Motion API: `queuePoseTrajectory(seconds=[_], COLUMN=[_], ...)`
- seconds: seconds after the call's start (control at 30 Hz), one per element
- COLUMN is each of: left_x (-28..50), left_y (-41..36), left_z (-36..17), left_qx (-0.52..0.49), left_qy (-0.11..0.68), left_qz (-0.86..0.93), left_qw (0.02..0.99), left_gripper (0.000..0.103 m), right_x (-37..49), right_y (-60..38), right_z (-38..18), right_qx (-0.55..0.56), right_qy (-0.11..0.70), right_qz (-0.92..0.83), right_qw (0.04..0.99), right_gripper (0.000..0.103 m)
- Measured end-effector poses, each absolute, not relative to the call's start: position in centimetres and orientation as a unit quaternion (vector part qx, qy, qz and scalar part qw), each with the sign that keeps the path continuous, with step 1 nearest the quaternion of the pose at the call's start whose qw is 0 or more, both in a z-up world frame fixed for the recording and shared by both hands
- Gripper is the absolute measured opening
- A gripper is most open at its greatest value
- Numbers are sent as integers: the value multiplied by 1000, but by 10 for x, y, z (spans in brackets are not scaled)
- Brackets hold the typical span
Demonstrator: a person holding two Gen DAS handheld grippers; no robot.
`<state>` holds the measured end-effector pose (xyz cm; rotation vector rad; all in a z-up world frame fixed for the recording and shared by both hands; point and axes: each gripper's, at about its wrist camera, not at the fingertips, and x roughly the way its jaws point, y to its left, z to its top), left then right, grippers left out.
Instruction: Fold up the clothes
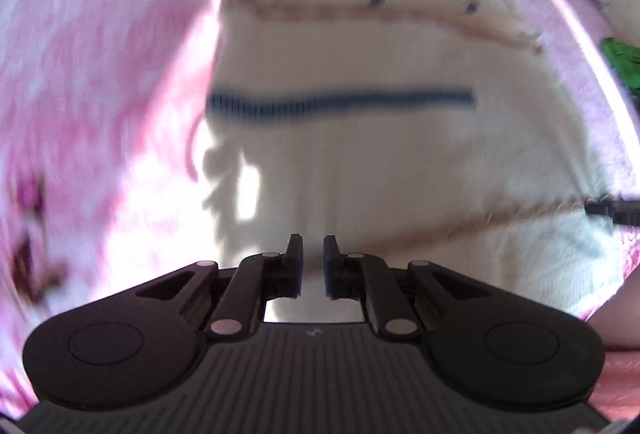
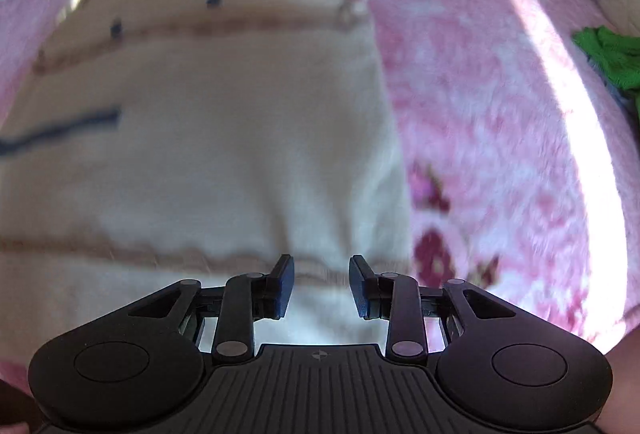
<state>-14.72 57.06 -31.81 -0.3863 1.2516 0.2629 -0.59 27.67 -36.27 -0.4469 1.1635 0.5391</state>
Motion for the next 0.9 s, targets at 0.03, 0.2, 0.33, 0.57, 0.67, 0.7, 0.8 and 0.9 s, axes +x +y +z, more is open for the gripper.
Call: queuePoseTrajectory(seconds=[0.03, 0.2, 0.33, 0.57, 0.67, 0.7, 0.8, 0.9], left_x=[-155, -184, -193, -193, -195, -198, -211, -225], left_y=[565, 531, 495, 425, 400, 393, 374, 361], left_z=[-319, -300, -256, -163, -124, -112, -88, -77], left_qx=[-185, -174, -176, -170, -157, -155, -148, -137], left_qy=[585, 612, 600, 557, 531, 523, 506, 499], left_qz=[130, 161, 188, 189, 191, 192, 196, 206], left_qw=[778, 754, 757, 791, 810, 816, 827, 831], left_gripper=[7, 8, 16, 27, 29, 31, 33, 34], right_x=[-13, -37, -55, -69, -81, -85, -104, -123], right_y=[269, 227, 193, 156, 148, 145, 136, 129], right_z=[-368, -368, -352, -244, -195, -182, -154, -141], right_qx=[-210, -186, -187, -151, -137, -134, -132, -139], right_qy=[541, 596, 634, 543, 510, 500, 475, 466], right_qz=[245, 228, 217, 263, 284, 290, 310, 323], right_qw=[776, 747, 718, 783, 800, 805, 813, 812], right_gripper=[33, 33, 33, 33, 34, 34, 36, 39])
